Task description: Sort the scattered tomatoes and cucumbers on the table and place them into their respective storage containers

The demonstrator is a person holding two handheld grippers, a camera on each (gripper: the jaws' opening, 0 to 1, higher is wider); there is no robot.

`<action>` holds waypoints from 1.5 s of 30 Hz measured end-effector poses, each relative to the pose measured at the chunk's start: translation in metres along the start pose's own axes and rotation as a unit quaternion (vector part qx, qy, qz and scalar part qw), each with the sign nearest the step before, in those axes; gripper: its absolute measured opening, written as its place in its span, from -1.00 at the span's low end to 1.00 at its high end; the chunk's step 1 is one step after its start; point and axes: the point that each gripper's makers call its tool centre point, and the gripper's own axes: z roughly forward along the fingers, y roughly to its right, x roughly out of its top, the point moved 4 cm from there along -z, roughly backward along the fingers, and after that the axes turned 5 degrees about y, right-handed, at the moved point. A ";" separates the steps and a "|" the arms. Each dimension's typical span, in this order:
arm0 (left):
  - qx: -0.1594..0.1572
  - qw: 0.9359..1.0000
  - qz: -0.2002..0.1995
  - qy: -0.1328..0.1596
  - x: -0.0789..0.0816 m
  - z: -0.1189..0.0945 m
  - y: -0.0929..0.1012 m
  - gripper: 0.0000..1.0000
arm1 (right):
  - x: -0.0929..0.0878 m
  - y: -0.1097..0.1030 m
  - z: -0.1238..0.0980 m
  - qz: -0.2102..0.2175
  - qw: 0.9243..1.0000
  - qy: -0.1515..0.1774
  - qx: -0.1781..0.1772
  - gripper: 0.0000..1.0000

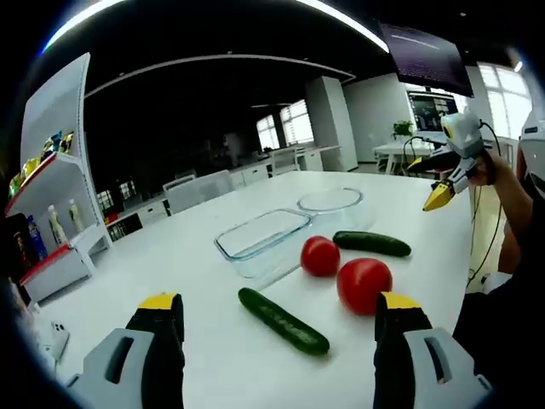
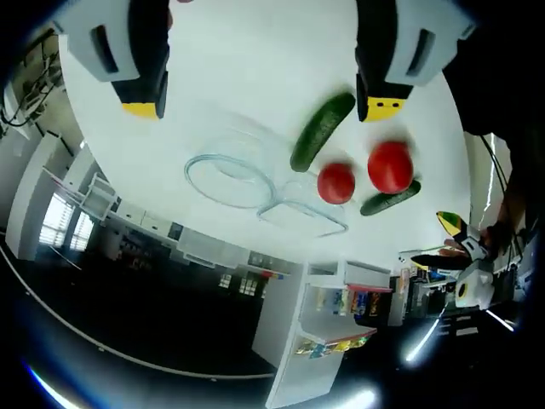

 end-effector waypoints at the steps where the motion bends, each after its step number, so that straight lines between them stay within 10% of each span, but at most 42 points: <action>1: 0.001 1.000 0.001 0.000 0.000 0.000 -0.001 0.85 | 0.000 0.000 0.000 0.001 1.000 0.000 0.000 0.72; 45: 0.020 1.000 0.000 -0.021 -0.010 0.004 -0.005 0.81 | 0.004 -0.003 -0.002 -0.011 1.000 -0.002 0.004 0.68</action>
